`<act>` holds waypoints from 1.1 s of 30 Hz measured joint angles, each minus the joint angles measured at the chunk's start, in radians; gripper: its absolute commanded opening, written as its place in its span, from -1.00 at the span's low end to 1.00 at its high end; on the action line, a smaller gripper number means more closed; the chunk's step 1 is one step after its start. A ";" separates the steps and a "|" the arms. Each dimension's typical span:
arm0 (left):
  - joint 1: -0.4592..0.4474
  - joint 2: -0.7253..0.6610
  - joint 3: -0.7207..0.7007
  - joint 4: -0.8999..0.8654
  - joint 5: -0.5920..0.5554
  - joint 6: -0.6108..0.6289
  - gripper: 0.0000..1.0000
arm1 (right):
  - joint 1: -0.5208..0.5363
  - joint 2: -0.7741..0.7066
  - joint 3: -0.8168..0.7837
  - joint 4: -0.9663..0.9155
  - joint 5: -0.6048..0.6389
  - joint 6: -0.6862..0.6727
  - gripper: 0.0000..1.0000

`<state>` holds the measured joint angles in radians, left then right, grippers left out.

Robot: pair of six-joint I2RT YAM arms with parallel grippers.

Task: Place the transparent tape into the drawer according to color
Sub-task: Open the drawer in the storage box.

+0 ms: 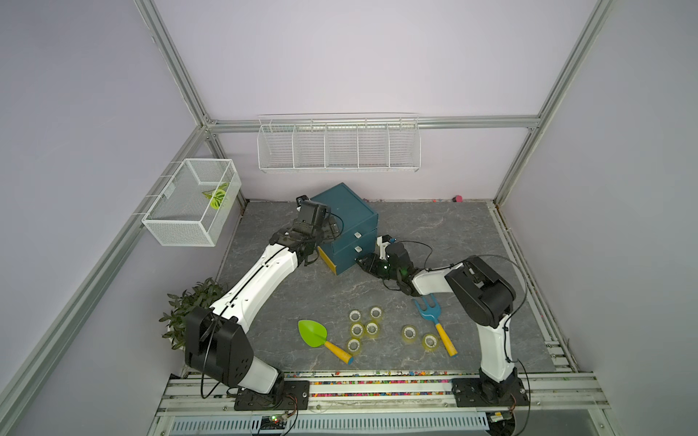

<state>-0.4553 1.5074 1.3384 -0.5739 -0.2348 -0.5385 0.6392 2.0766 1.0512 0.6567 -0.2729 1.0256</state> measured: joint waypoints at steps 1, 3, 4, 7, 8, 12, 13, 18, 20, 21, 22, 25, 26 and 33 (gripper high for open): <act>0.000 0.000 0.000 0.000 0.000 0.000 0.90 | -0.001 0.005 0.007 0.001 -0.002 0.003 -0.36; 0.000 0.001 0.000 0.000 0.000 0.000 0.90 | -0.005 0.013 0.016 0.004 -0.008 0.006 -0.49; 0.000 0.001 0.000 0.001 0.001 0.000 0.90 | -0.006 0.018 0.019 0.007 -0.010 0.008 -0.56; 0.000 0.003 0.000 0.005 0.001 0.000 0.90 | -0.008 0.027 0.021 0.008 -0.013 0.009 -0.80; 0.000 0.005 0.000 0.008 0.002 0.000 0.90 | -0.010 0.029 0.021 0.010 -0.013 0.010 -0.88; 0.000 0.008 0.000 0.014 0.004 0.000 0.90 | -0.011 0.029 0.001 0.039 -0.016 0.018 -1.00; 0.000 0.008 0.000 0.015 0.004 0.000 0.90 | -0.011 0.023 -0.017 0.049 -0.016 0.018 -1.00; 0.000 0.010 0.001 0.016 0.004 0.000 0.91 | -0.011 -0.081 -0.163 0.058 -0.019 0.008 -1.00; 0.000 0.010 0.001 0.016 0.004 0.000 0.91 | -0.011 -0.140 -0.229 0.054 -0.020 -0.002 -1.00; 0.000 0.010 0.001 0.016 0.004 0.000 0.91 | -0.011 -0.162 -0.255 0.048 -0.020 -0.008 -1.00; 0.000 0.010 0.002 0.016 0.004 0.000 0.91 | -0.011 -0.187 -0.284 0.039 -0.020 -0.016 -1.00; 0.001 0.010 0.002 0.015 0.005 0.000 0.91 | -0.011 -0.239 -0.351 0.023 -0.016 -0.031 -1.00; 0.001 0.010 0.002 0.015 0.005 0.000 0.91 | -0.012 -0.257 -0.369 0.014 -0.014 -0.038 -1.00; 0.002 0.010 0.002 0.015 0.008 0.000 0.92 | -0.013 -0.378 -0.401 -0.132 0.003 -0.095 -0.81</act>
<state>-0.4534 1.5169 1.3403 -0.5587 -0.2264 -0.5385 0.6258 1.6981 0.6506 0.5243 -0.2695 0.9306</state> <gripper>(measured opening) 0.956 0.054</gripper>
